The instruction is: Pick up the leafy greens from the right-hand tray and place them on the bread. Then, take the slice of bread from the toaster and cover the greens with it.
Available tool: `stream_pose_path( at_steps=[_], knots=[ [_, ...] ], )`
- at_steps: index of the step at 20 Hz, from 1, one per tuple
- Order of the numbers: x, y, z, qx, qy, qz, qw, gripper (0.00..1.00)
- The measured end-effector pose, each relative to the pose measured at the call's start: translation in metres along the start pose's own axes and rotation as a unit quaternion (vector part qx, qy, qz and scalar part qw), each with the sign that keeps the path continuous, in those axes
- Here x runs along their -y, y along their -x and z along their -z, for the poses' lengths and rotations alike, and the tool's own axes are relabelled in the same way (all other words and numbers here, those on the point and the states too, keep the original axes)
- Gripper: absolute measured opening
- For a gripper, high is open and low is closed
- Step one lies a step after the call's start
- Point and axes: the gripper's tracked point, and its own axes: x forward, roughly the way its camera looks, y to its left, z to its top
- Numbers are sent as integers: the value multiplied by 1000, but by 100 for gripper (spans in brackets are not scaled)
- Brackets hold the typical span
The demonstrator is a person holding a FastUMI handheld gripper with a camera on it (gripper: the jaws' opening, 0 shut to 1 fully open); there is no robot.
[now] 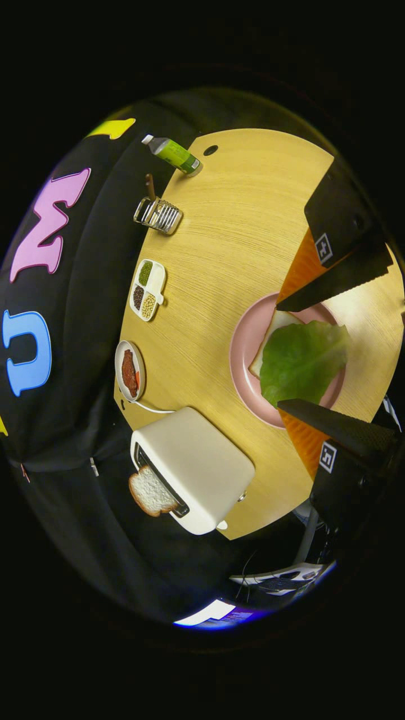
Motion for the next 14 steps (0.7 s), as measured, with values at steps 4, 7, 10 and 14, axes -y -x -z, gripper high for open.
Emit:
stream_pose_path(
  at_steps=[4, 7, 10, 14],
  knots=[
    [-23, 28, -29, 34, 9, -19, 999, 98],
    [-56, 47, -59, 62, 16, -48, 997, 98],
    [-95, 60, -88, 78, 27, -70, 994, 97],
    [-157, 59, -132, 95, 23, -105, 990, 97]
  ],
)
